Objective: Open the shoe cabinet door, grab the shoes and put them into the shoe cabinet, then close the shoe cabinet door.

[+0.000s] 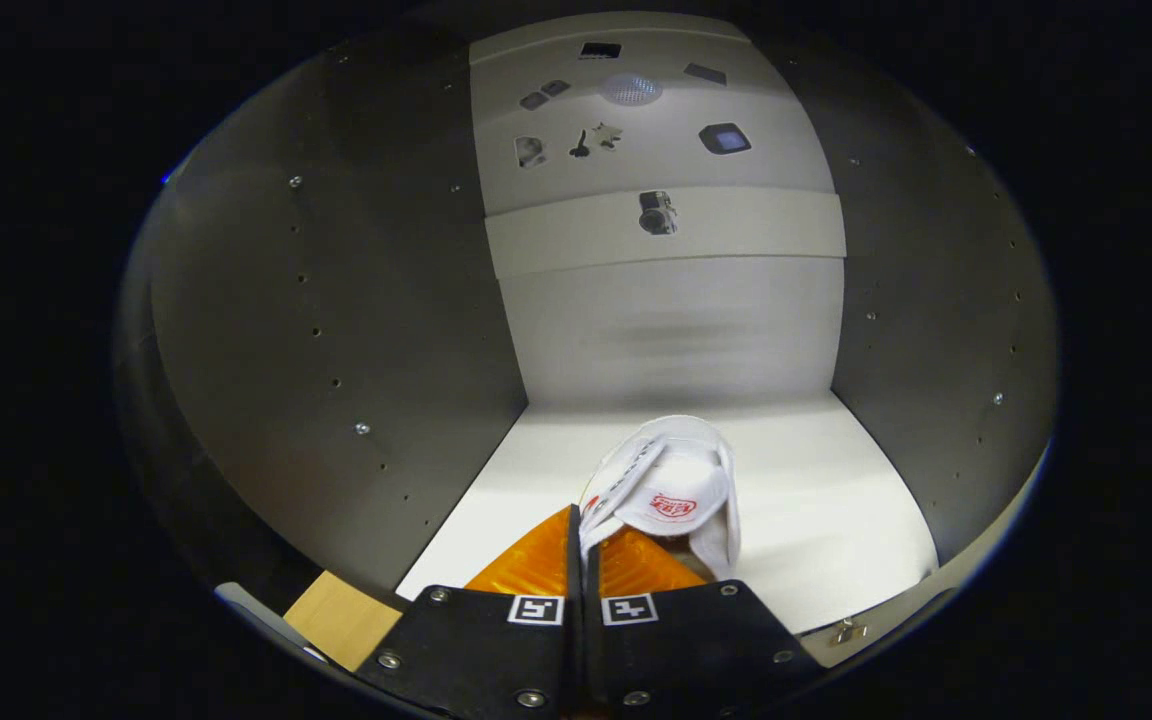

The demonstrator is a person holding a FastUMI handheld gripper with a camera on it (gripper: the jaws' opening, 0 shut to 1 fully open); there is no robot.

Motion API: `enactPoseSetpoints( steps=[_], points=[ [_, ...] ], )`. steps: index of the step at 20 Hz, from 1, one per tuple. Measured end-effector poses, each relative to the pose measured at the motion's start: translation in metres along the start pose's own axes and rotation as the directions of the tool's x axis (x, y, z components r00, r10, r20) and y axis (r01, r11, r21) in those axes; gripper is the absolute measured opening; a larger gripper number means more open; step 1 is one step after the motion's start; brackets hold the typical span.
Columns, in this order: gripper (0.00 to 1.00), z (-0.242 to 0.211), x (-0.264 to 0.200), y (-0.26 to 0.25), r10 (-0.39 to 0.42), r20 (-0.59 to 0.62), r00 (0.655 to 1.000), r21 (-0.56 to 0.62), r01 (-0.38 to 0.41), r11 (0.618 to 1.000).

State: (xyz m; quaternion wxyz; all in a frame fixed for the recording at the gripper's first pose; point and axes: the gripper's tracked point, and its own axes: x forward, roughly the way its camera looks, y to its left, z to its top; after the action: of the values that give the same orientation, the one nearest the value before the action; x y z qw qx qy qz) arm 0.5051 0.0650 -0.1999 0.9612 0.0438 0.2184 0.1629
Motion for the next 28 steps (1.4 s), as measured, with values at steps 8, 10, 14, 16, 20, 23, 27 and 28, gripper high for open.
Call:
enactPoseSetpoints(
  steps=[8,10,14,16,20,23,27,28],
  points=[
    [0.00,0.011,0.028,-0.010,-0.001,0.001,1.000,0.001,0.001,1.000],
    [0.00,0.010,0.031,-0.010,-0.004,0.002,1.000,-0.008,0.004,1.000],
    [0.13,0.010,0.030,-0.012,-0.030,0.004,1.000,-0.017,0.030,0.999],
    [0.23,0.013,0.028,-0.012,-0.042,0.012,0.999,-0.014,0.043,0.999],
    [0.43,0.015,0.011,-0.007,-0.068,0.019,0.998,-0.037,0.068,0.997],
    [0.58,0.018,-0.009,-0.001,-0.085,0.039,0.996,-0.043,0.086,0.995],
    [0.76,0.024,-0.044,0.005,-0.134,0.083,0.988,-0.043,0.138,0.990],
    [0.77,0.024,-0.055,0.009,-0.140,0.089,0.986,-0.044,0.144,0.989]
  ],
)
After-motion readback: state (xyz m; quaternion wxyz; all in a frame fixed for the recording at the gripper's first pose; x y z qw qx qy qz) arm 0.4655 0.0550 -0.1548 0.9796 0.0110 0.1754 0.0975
